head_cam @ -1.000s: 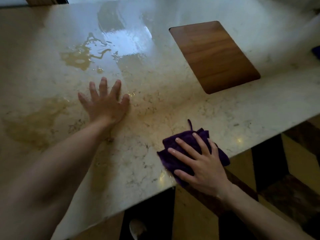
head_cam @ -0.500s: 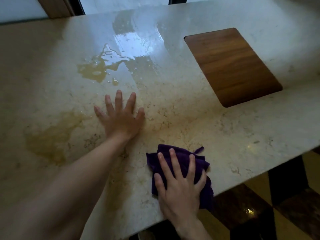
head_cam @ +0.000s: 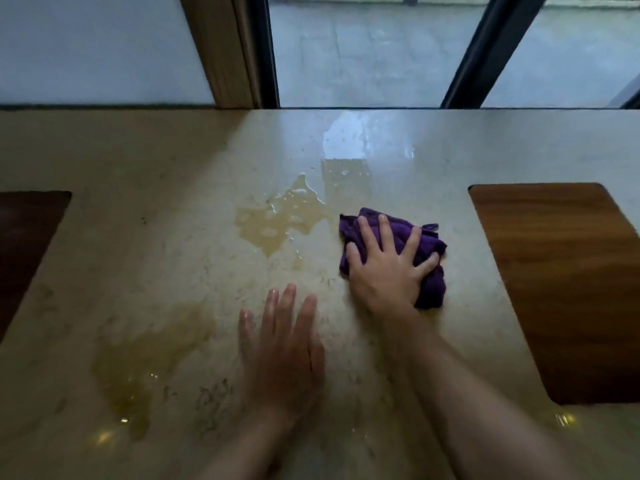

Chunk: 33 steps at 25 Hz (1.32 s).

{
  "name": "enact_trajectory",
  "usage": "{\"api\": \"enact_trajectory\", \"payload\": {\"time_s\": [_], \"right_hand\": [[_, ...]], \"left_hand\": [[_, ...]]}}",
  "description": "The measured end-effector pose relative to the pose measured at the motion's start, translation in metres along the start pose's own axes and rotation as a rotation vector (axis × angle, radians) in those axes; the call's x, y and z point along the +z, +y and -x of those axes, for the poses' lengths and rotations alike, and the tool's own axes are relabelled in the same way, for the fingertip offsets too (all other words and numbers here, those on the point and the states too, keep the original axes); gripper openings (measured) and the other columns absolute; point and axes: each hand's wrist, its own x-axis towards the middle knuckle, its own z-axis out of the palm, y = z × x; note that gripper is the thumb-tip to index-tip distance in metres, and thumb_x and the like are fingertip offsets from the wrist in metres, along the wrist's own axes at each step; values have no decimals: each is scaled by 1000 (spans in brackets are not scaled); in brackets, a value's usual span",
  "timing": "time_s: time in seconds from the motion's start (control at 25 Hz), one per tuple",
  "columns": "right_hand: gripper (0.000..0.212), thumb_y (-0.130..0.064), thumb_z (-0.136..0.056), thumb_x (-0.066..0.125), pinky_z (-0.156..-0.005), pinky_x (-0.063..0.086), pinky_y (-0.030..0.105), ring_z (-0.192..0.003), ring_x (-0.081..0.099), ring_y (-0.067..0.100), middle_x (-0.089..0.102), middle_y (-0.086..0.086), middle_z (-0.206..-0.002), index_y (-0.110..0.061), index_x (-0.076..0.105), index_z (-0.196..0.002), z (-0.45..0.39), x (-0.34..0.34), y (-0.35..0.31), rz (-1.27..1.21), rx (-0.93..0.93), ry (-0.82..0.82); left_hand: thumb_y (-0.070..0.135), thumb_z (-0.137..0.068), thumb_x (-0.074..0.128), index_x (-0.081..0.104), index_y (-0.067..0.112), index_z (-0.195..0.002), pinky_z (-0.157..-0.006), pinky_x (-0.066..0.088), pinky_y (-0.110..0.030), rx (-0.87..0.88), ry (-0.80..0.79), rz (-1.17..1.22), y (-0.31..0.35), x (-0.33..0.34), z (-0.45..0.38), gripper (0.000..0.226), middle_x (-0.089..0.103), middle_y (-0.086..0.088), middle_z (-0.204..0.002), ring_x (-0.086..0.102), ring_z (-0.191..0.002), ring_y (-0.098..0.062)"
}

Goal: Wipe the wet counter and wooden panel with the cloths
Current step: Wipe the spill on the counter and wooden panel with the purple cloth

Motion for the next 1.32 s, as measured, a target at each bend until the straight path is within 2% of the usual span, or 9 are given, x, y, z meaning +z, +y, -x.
{"api": "enact_trajectory", "payload": {"time_s": [0.16, 0.32, 0.44, 0.56, 0.76, 1.0, 1.12, 1.24, 1.32], "right_hand": [[58, -62, -97, 14, -107, -7, 77, -149, -14, 41, -3, -13, -166, -49, 4, -154, -143, -26, -11, 25, -16, -28], [58, -63, -97, 13, -108, -4, 76, -149, -11, 41, -1, -13, -166, -50, 6, -153, -258, -51, -17, 46, -6, -39], [55, -61, -98, 13, -110, -3, 75, -150, -9, 39, 4, -15, -166, -52, 10, -152, -305, -58, -42, 48, -86, -51], [52, -61, -98, 14, -111, -4, 73, -151, -4, 37, 8, -17, -165, -57, 14, -150, -313, -50, -79, 69, -289, -67], [51, -65, -97, 10, -111, -2, 69, -151, -5, 34, 4, -18, -165, -61, 6, -148, -271, -30, -125, 188, -607, -92], [50, -67, -97, 10, -114, -1, 64, -152, -4, 28, 5, -23, -164, -65, 4, -146, -166, -19, -90, 191, -793, -103], [50, -68, -97, 10, -116, -5, 64, -152, -8, 26, 2, -24, -163, -64, 1, -146, -90, -14, -61, 187, -838, -141], [52, -66, -98, 10, -116, -1, 63, -152, -5, 30, 3, -20, -164, -61, -2, -148, 9, -6, -21, 256, -863, -120], [52, -67, -97, 7, -116, 4, 62, -153, -1, 32, 7, -20, -164, -62, -2, -147, 78, 0, 6, 270, -791, -97]], "left_hand": [[37, -87, 45, 62, 23, -135, -107, 34, -66, 24, 144, -76, -2, 9, -2, 53, 53, -9, -147, 51, -135, -34], [43, -87, 36, 61, 31, -125, -97, 45, -61, 65, 283, -239, -4, 32, -7, 47, 68, -6, -129, 60, -124, -27], [44, -88, 37, 61, 36, -118, -92, 46, -57, 45, 276, -281, -10, 38, -12, 39, 73, 0, -117, 58, -117, -20], [40, -88, 39, 61, 35, -117, -90, 48, -57, 37, 301, -295, -9, 41, -14, 37, 71, 1, -119, 62, -118, -23], [40, -79, 50, 63, 30, -124, -93, 46, -66, 95, 298, -210, -8, 34, -11, 49, 65, -7, -133, 61, -123, -33], [35, -82, 49, 58, 23, -133, -109, 29, -69, 27, 111, 30, 2, 4, -2, 53, 49, -5, -149, 42, -142, -32], [25, -84, 43, 55, 20, -111, -108, 31, -66, 65, 142, 317, -4, -2, 1, 30, 54, -1, -125, 52, -123, -26], [16, -84, 45, 57, 11, -99, -88, 47, -48, 145, 211, 480, -4, -15, 8, 20, 56, -8, -104, 50, -94, -25], [17, -85, 45, 60, 8, -97, -79, 48, -41, 190, 240, 490, -11, -25, 21, 21, 59, -12, -99, 52, -87, -27]]}}
